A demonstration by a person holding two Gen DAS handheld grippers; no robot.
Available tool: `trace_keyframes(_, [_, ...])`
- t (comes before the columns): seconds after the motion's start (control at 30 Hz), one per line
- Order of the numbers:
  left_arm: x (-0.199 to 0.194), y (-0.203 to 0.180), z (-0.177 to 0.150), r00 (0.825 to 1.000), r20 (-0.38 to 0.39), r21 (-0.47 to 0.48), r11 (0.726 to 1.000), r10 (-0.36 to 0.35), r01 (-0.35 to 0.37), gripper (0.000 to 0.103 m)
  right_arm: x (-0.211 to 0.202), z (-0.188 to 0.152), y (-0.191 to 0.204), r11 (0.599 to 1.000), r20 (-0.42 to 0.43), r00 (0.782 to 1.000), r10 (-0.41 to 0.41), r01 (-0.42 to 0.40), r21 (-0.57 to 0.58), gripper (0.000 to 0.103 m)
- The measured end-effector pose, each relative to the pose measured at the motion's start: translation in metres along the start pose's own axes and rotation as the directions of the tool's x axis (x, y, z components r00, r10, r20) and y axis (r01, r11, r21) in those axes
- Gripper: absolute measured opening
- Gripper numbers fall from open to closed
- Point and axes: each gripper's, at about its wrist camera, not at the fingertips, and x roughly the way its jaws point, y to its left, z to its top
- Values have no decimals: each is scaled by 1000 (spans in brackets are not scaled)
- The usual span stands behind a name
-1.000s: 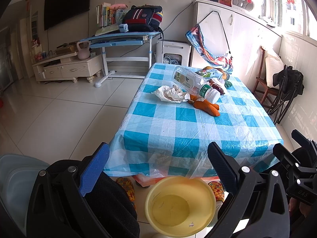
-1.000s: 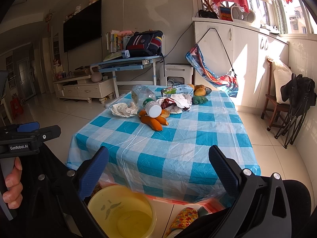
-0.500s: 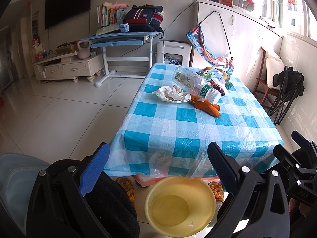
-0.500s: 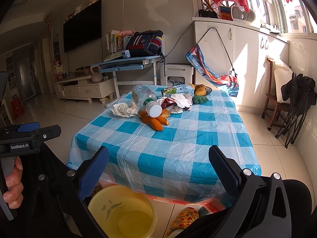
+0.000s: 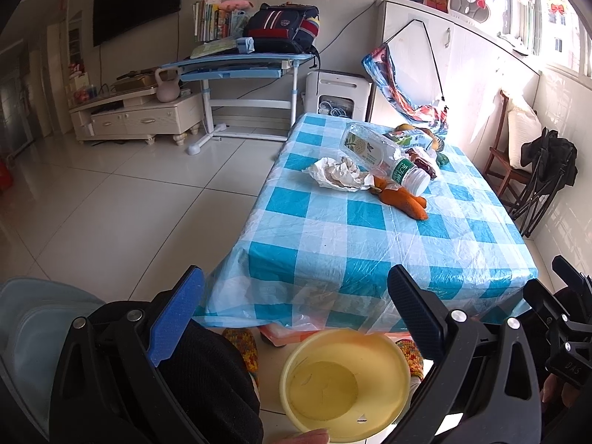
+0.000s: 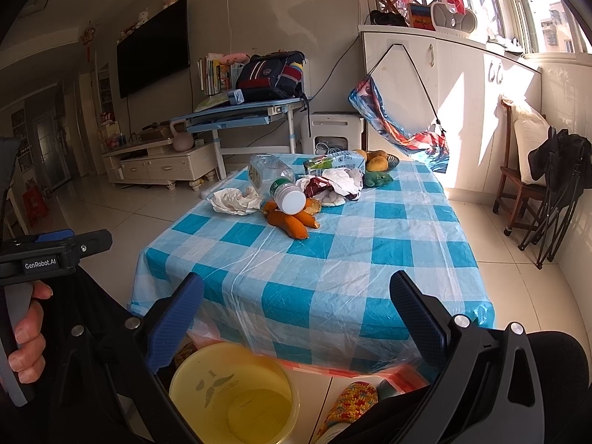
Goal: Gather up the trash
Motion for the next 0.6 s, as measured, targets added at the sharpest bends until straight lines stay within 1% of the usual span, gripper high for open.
trace_keyframes(0.03, [0, 0, 0, 1000, 17, 9, 1000, 14, -14, 96, -4, 4, -3, 1000, -47, 999, 3, -3, 11, 97])
trace_keyframes(0.07, [0, 0, 0, 1000, 18, 17, 1000, 22, -22, 96, -3, 3, -3, 1000, -31, 1000, 4, -3, 13, 97])
trace_keyframes(0.13, [2, -1, 0, 1000, -13, 26, 999, 24, -23, 96, -3, 3, -3, 1000, -25, 1000, 4, -3, 15, 97])
trace_keyframes(0.23, [2, -1, 0, 999, 1, 34, 999, 33, -33, 96, -5, 3, -4, 1000, -14, 1000, 0, 0, 7, 97])
trace_keyframes(0.3, [1, -3, 0, 998, 1, 66, 996, 61, -61, 96, -4, 3, -4, 1000, -5, 1000, -9, 9, -10, 97])
trace_keyframes(0.4, [2, -4, 0, 998, 12, 67, 996, 55, -56, 96, -1, 3, -4, 999, -1, 1000, -21, 21, -28, 97])
trace_keyframes(0.43, [3, -3, -1, 999, 27, 57, 997, 43, -45, 96, -1, 3, -4, 999, -3, 1000, -20, 20, -27, 97])
trace_keyframes(0.47, [4, -4, -1, 999, 26, 54, 998, 38, -40, 96, 0, 3, -4, 1000, -3, 1000, -19, 19, -25, 97])
trace_keyframes(0.6, [7, -5, -1, 1000, 19, 45, 999, 25, -26, 96, 1, 4, -5, 1000, 7, 1000, 11, -11, 8, 97])
